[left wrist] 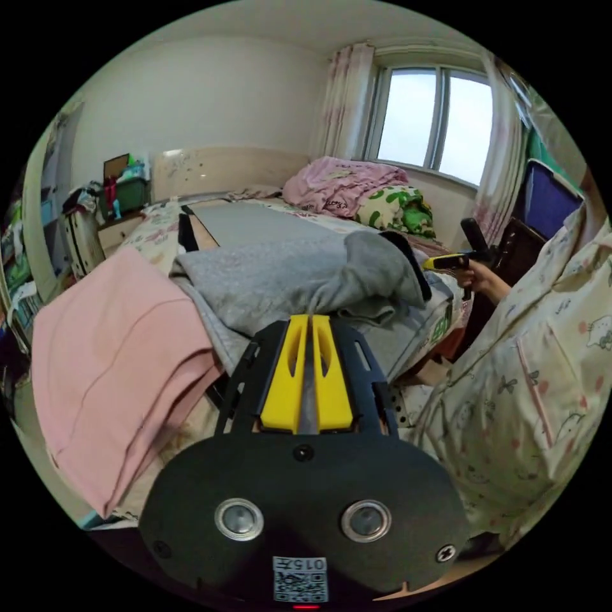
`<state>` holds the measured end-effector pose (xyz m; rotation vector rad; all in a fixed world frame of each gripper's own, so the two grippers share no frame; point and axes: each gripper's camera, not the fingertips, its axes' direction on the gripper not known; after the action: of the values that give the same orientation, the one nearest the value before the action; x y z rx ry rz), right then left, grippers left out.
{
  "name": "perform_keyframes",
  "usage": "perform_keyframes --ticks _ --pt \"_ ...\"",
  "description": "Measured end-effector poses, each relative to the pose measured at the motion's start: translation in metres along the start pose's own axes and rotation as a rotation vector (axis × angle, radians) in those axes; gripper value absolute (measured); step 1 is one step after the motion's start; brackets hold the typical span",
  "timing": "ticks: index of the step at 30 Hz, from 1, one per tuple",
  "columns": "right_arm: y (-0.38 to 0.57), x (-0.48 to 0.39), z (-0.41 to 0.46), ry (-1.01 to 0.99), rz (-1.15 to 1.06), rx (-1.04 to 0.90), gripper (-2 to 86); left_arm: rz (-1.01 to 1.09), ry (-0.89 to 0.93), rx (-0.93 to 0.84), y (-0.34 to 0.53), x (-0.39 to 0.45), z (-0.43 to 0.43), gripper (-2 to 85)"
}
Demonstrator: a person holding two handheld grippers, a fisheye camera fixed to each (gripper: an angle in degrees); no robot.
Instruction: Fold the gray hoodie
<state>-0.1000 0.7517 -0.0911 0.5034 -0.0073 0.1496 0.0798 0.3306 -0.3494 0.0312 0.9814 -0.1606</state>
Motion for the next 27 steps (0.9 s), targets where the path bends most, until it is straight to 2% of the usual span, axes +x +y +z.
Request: perform_keyframes --ticks 2,4,7,10,12,16,19,20,22,23,25,27 --pt "0.000 -0.015 -0.006 0.075 -0.061 -0.080 3.4 0.047 -0.005 -0.048 0.004 0.009 0.004 0.1" --pt "0.004 -0.018 -0.007 0.075 -0.030 -0.134 3.6 0.040 -0.009 -0.090 0.016 0.015 0.011 0.1" --pt "0.019 -0.025 -0.028 0.088 0.034 -0.073 3.4 -0.036 -0.023 -0.098 0.042 0.019 0.003 -0.1" --pt "0.026 -0.031 -0.060 0.095 0.126 0.015 2.0 -0.143 -0.056 -0.019 0.060 0.022 -0.025 -0.3" --pt "0.023 -0.043 -0.076 0.081 0.108 0.080 2.0 -0.162 -0.041 0.053 0.059 0.033 -0.044 -0.3" --pt "-0.001 -0.082 -0.078 0.041 -0.052 0.154 3.7 -0.080 0.080 0.069 0.041 0.060 -0.027 -0.2" --pt "-0.018 -0.086 -0.041 0.048 -0.075 0.009 4.0 -0.017 0.135 -0.009 0.029 0.084 0.018 0.2" --pt "-0.019 -0.079 -0.023 0.085 -0.055 -0.094 3.4 -0.029 0.119 -0.051 0.030 0.087 0.038 0.4" --pt "-0.018 -0.067 -0.011 0.082 -0.013 -0.172 1.5 -0.080 0.114 -0.178 0.036 0.083 0.071 0.7" --pt "-0.018 -0.062 -0.026 0.023 -0.009 -0.125 1.4 -0.130 0.167 -0.212 0.039 0.075 0.080 0.9" --pt "-0.023 -0.050 -0.055 0.009 0.026 -0.097 2.0 -0.161 0.219 -0.161 0.039 0.064 0.062 1.1" --pt "-0.028 -0.033 -0.095 0.040 0.085 0.019 3.6 -0.192 0.147 -0.055 0.033 0.042 0.019 1.5"
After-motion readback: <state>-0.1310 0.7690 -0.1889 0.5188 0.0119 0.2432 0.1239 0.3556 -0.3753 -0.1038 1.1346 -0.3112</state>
